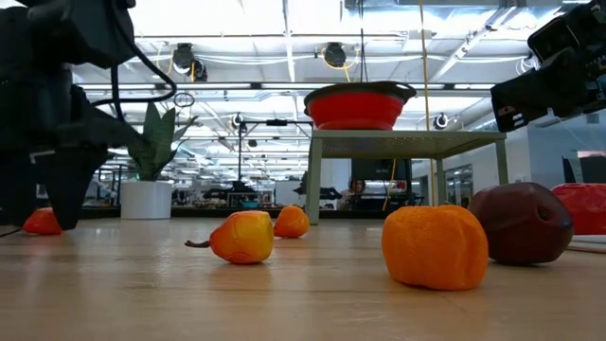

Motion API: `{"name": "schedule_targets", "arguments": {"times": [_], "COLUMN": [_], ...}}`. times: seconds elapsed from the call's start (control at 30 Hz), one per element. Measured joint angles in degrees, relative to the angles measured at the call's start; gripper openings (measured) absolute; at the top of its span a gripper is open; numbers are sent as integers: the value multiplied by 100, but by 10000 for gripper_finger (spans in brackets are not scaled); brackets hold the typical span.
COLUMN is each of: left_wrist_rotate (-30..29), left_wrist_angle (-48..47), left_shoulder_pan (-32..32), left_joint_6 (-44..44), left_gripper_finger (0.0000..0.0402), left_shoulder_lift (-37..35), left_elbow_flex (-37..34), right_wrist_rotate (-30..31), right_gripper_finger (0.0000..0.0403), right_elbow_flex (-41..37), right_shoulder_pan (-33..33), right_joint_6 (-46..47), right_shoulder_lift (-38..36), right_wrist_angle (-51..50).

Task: Pick & Place Fruit
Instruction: Put the yellow orange peach into the red basket on the shelf

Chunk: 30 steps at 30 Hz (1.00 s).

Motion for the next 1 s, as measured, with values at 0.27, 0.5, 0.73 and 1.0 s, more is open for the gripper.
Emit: {"name": "schedule_targets", "arguments": {"times": [0.27, 0.5, 0.73, 1.0], "left_wrist_rotate": [-14, -40, -69, -117], "left_wrist_angle": [118, 127, 121, 123], "left_shoulder_pan": [13, 150, 304, 354], "left_joint_6": [42, 183, 422, 460], "left_gripper_finger": [269, 269, 241, 155], "left_shoulder_lift": [109, 109, 109, 109], "left_elbow_flex": [2, 2, 2, 2], "right_wrist_rotate": [0, -1, -1, -1], "right_gripper_finger": [0, 0, 0, 0], "right_elbow_flex": [0, 0, 0, 0], "right_shoulder_pan": [-1, 0, -1, 0], "right_joint_6": [0, 0, 0, 0], "right_shoulder_lift": [0, 0, 0, 0], "right_wrist_angle": [0, -1, -1, -1]}}
